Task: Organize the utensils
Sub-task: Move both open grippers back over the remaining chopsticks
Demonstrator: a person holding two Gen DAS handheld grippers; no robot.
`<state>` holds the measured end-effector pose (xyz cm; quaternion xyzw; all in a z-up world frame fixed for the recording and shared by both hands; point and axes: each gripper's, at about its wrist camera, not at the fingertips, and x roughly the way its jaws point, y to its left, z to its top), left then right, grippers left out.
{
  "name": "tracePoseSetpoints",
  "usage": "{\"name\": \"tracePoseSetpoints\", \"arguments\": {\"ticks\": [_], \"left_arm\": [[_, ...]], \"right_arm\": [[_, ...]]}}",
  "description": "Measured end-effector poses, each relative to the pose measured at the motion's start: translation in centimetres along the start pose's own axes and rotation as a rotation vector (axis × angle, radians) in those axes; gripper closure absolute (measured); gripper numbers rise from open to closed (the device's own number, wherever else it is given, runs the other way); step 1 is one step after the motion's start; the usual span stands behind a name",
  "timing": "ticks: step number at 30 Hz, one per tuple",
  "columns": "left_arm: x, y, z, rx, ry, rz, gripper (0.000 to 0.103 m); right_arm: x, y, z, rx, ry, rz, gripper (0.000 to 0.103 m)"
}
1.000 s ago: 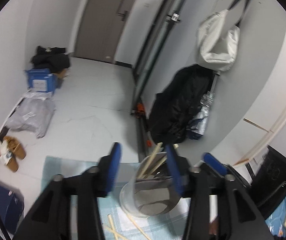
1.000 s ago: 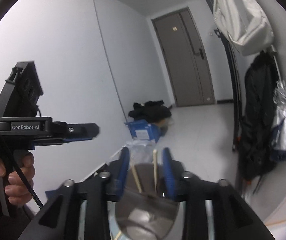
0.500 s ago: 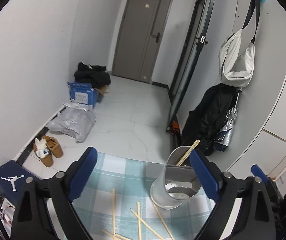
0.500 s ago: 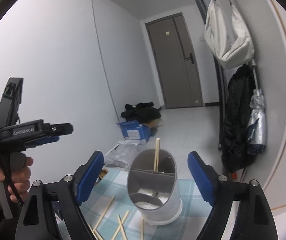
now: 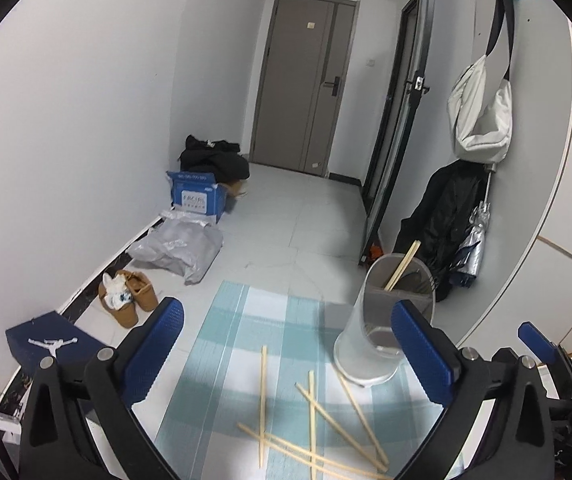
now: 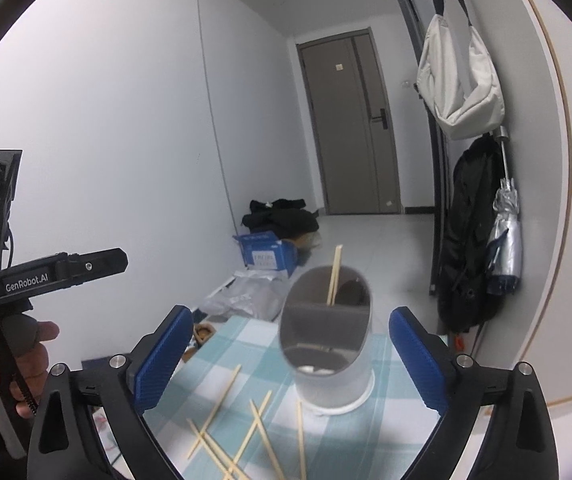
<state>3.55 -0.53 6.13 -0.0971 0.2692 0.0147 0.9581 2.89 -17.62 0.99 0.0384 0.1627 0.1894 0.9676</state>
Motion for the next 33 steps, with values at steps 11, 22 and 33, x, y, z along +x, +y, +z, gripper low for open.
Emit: {"name": "tracePoseSetpoints", "arguments": {"ticks": [11, 22, 33], "left_arm": [[2.1, 2.3, -4.4, 0.029, 0.078, 0.013, 0.001], [4.5, 5.5, -5.4, -0.088, 0.185, 0.035, 0.001], [5.6, 10.1, -3.6, -0.226, 0.214, 0.056, 0.001]], "right_arm": [[1.9, 1.3, -4.2, -0.053, 0.108, -0.016, 0.001], [6.0, 1.5, -7.4, -0.036, 0.315, 0.037, 0.001], [11.1, 3.7, -10.2, -0.087, 0.542, 0.106, 0.003]]}}
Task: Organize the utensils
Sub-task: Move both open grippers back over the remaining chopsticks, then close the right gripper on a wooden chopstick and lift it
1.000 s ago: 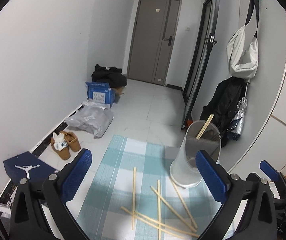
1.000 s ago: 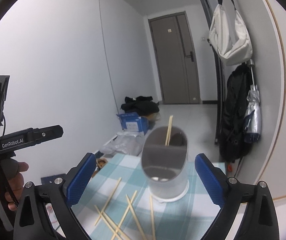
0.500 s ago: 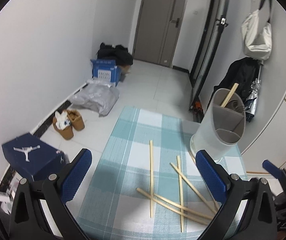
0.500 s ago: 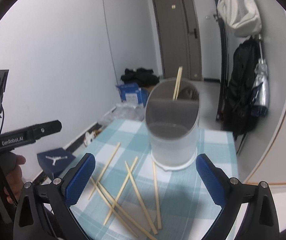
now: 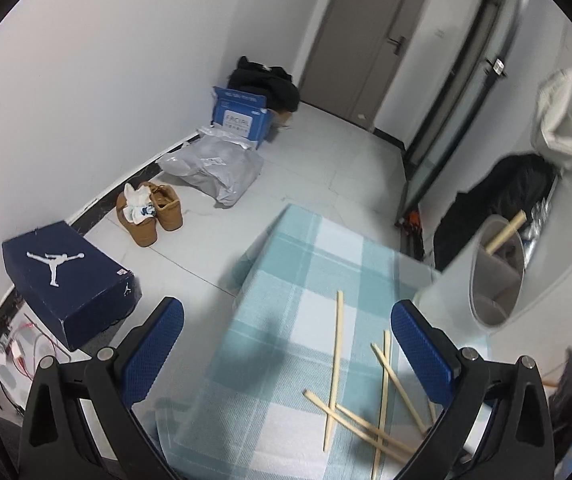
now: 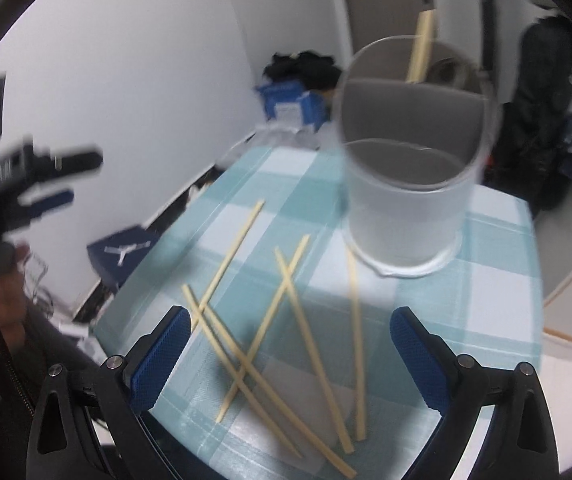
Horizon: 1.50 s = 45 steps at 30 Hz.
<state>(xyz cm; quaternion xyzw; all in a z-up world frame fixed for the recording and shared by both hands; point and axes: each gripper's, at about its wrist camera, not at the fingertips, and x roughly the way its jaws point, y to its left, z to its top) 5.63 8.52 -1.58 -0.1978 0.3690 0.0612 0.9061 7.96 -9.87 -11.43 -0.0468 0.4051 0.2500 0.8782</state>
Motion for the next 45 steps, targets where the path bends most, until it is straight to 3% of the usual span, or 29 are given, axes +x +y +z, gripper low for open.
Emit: {"name": "tracePoseSetpoints", "arguments": {"ticks": [4, 7, 11, 17, 21, 24, 26, 31, 36, 45], "left_arm": [[0.4, 1.1, 0.1, -0.053, 0.026, -0.006, 0.001], [0.5, 1.6, 0.3, -0.071, 0.036, 0.004, 0.001], [0.6, 2.7, 0.8, -0.117, 0.038, 0.000, 0.001], [0.5, 3.3, 1.0, -0.150, 0.040, -0.007, 0.001], [0.7, 3.5, 1.1, -0.158, 0.044, -0.006, 0.001], [0.9, 3.5, 1.1, -0.158, 0.050, -0.010, 0.001], [0.8, 3.4, 1.0, -0.150, 0.047, -0.008, 0.001], [1.0, 3.4, 0.8, -0.143, 0.039, 0.006, 0.001], [1.9, 3.4, 0.3, -0.142, 0.084, 0.005, 0.001], [4.9, 1.4, -2.5, -0.120, 0.263, 0.012, 0.001]], "right_arm": [[2.5, 2.4, 0.7, -0.122, 0.081, 0.024, 0.018], [5.1, 4.2, 1.3, -0.206, 0.167, 0.052, 0.023], [8.0, 5.4, 1.5, -0.278, 0.270, 0.071, 0.046], [9.0, 5.7, 1.3, -0.345, 0.340, 0.063, 0.068], [9.2, 6.1, 1.3, -0.380, 0.363, 0.069, 0.068], [9.6, 6.6, 1.6, -0.403, 0.367, 0.075, 0.071], [10.0, 6.9, 1.8, -0.431, 0.364, 0.069, 0.082], [10.1, 6.7, 2.0, -0.435, 0.372, 0.081, 0.099], [8.4, 4.7, 2.6, -0.331, 0.306, 0.092, 0.099], [3.0, -0.2, 3.7, -0.116, 0.133, 0.121, 0.099]]}}
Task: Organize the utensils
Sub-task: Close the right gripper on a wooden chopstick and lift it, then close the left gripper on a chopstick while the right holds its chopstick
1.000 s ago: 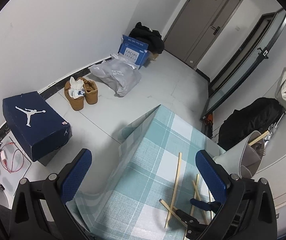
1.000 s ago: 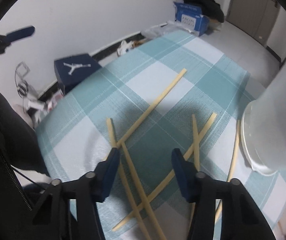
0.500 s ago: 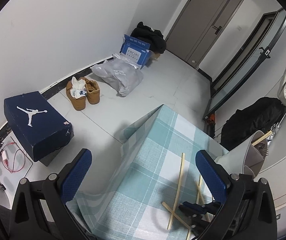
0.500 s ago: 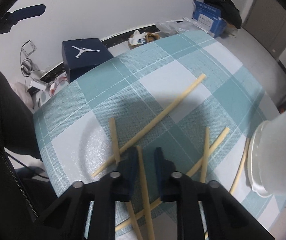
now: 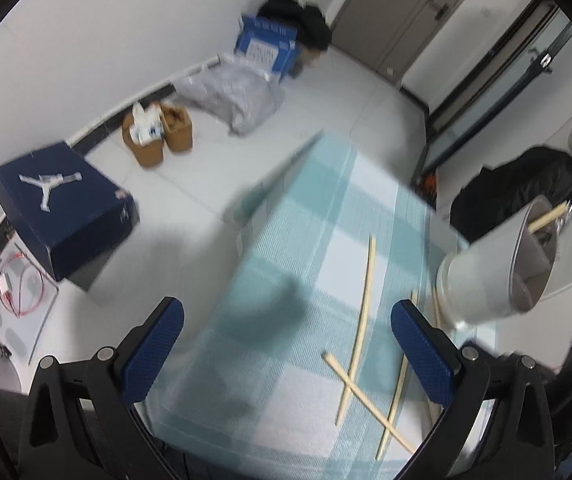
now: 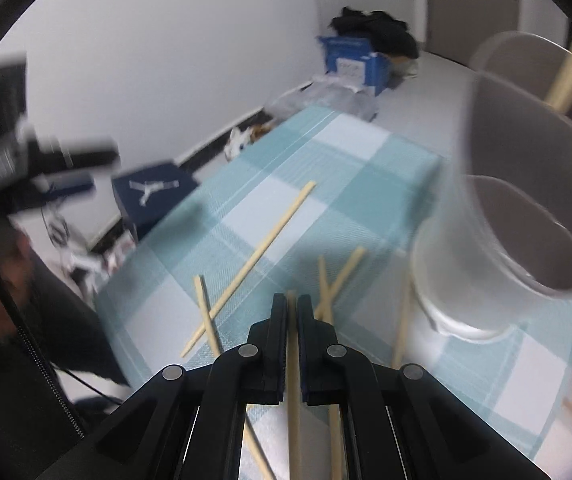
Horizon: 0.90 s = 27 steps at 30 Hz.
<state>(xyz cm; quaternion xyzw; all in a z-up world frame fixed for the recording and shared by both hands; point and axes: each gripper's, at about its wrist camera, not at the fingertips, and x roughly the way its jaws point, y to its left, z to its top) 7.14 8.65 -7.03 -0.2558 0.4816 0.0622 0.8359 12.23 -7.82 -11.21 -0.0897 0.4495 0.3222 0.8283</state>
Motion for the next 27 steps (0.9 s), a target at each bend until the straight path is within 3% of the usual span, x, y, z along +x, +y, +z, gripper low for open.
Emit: {"name": "tracePoseSetpoints", "arguments": {"ticks": [5, 9, 16, 19, 22, 24, 27], "left_arm": [[2.0, -1.2, -1.7, 0.004, 0.124, 0.026, 0.001], [3.7, -0.9, -3.2, -0.074, 0.213, 0.025, 0.002], [4.0, -2.4, -3.5, -0.084, 0.227, 0.073, 0.010], [4.3, -2.8, -3.5, -0.088, 0.228, 0.105, 0.019], [4.7, -3.2, -3.2, -0.088, 0.243, 0.119, 0.035], [5.0, -3.3, -3.0, -0.096, 0.267, 0.109, 0.057], [5.4, -3.5, -2.9, -0.122, 0.298, 0.123, 0.060]], "right_arm": [[-3.4, -2.1, -0.2, 0.066, -0.126, 0.015, 0.099], [-4.9, -2.8, -0.1, 0.060, -0.183, -0.003, 0.099], [-6.5, -2.9, -0.8, 0.023, -0.244, -0.027, 0.099], [-6.7, -2.8, -0.8, -0.014, -0.263, -0.049, 0.099], [-7.0, -3.0, -0.8, -0.020, -0.273, -0.039, 0.099], [-7.3, -3.2, -0.9, -0.018, -0.283, -0.036, 0.099], [-7.5, -3.0, -1.2, -0.026, -0.296, -0.036, 0.099]]}}
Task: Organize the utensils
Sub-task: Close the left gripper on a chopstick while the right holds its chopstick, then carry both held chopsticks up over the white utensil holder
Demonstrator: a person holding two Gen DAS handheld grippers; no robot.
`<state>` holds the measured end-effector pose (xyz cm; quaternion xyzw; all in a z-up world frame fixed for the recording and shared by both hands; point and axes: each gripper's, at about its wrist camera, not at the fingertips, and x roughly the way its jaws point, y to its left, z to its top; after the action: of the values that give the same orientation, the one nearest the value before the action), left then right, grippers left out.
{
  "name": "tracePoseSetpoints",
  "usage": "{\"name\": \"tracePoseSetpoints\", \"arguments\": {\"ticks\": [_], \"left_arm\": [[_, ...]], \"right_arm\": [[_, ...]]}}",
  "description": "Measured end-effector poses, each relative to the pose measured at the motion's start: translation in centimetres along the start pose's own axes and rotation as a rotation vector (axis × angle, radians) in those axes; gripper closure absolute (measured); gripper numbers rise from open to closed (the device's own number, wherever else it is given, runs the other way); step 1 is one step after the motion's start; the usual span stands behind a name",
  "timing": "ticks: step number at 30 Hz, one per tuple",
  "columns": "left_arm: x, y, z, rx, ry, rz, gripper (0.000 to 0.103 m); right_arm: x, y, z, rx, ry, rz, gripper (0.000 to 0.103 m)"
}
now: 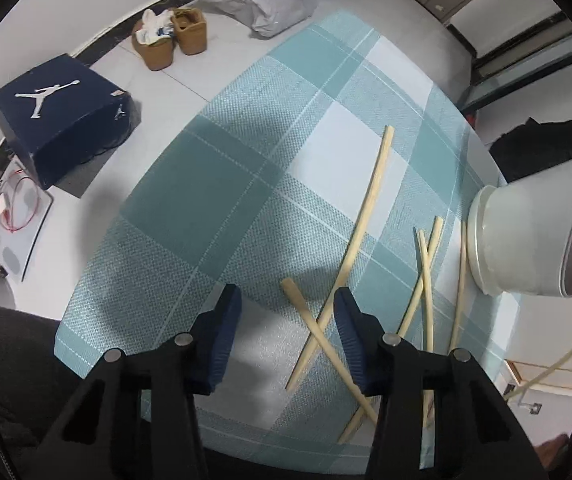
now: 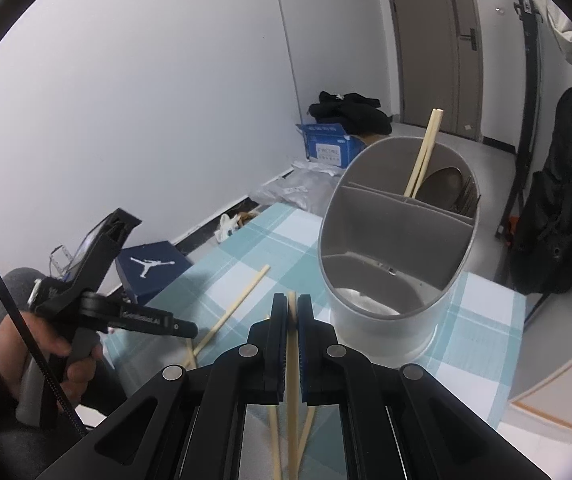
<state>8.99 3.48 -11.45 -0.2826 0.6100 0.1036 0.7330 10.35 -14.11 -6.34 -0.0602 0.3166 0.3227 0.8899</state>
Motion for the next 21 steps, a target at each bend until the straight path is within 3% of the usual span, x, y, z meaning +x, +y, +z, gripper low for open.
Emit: {"name": "tracePoseSetpoints", "arguments": {"ticks": [7, 8, 9, 11, 19, 21], "left_arm": [[0.4, -1.3, -0.1, -0.011, 0.002, 0.085, 0.063], [0.4, -1.3, 0.0, -0.014, 0.000, 0.104, 0.069], [0.4, -1.4, 0.1, -0.017, -0.001, 0.115, 0.082], [0.8, -1.5, 0.3, -0.019, 0.021, 0.098, 0.091], [0.8, -2.0, 0.7, -0.048, -0.001, 0.111, 0.100], [0.7, -2.2, 0.7, -0.049, -0.019, 0.086, 0.100]], "right_arm": [[-0.3, -0.2, -0.1, -0.001, -0.020, 0.007, 0.099], [-0.4, -0.2, 0.0, 0.005, -0.025, 0.006, 0.099], [-0.5, -0.3, 0.0, 0.011, -0.028, 0.009, 0.099], [-0.6, -0.5, 0.0, 0.017, -0.033, 0.009, 0.099], [-1.5, -0.3, -0.1, 0.005, -0.048, 0.003, 0.099], [-1.5, -0.4, -0.2, 0.004, -0.049, -0.003, 0.099]]}}
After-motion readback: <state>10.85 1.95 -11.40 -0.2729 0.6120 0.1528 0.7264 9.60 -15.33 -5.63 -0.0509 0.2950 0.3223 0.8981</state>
